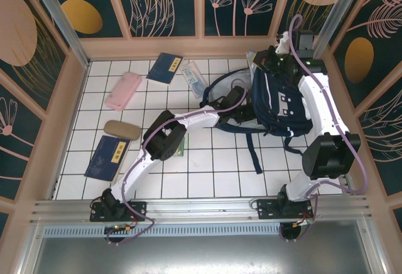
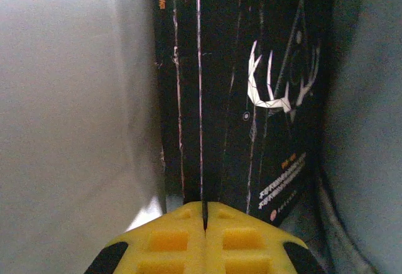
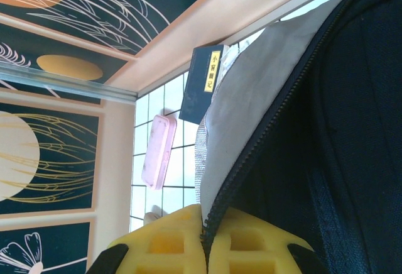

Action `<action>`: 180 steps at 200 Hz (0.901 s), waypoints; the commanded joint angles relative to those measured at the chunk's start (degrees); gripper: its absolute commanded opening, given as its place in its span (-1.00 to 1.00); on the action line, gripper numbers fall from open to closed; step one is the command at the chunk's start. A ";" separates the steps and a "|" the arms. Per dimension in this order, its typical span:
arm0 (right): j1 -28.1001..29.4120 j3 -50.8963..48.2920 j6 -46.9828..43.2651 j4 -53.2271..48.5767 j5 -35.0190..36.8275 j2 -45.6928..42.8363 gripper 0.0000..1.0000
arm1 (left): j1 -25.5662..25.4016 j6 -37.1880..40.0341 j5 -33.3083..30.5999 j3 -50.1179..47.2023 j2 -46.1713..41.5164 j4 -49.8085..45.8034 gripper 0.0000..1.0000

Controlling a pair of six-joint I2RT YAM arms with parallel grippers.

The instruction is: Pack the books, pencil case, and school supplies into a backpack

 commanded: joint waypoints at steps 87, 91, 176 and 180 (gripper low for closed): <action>0.54 -0.29 -1.23 6.08 -1.70 -2.21 -1.00 | 0.05 2.42 -0.53 1.13 -4.09 2.91 -0.49; 0.47 -0.51 -1.25 6.20 -1.68 -2.28 -1.00 | 0.30 2.68 -1.20 -0.43 -5.51 3.07 -0.49; 5.20 -10.69 -1.77 12.86 0.97 -2.84 -1.00 | 7.94 7.18 -7.49 -27.47 -31.68 0.58 -0.52; 5.67 -11.25 -1.85 13.28 1.31 -2.82 -1.00 | 8.47 7.44 -7.89 -28.51 -32.75 -0.04 -0.52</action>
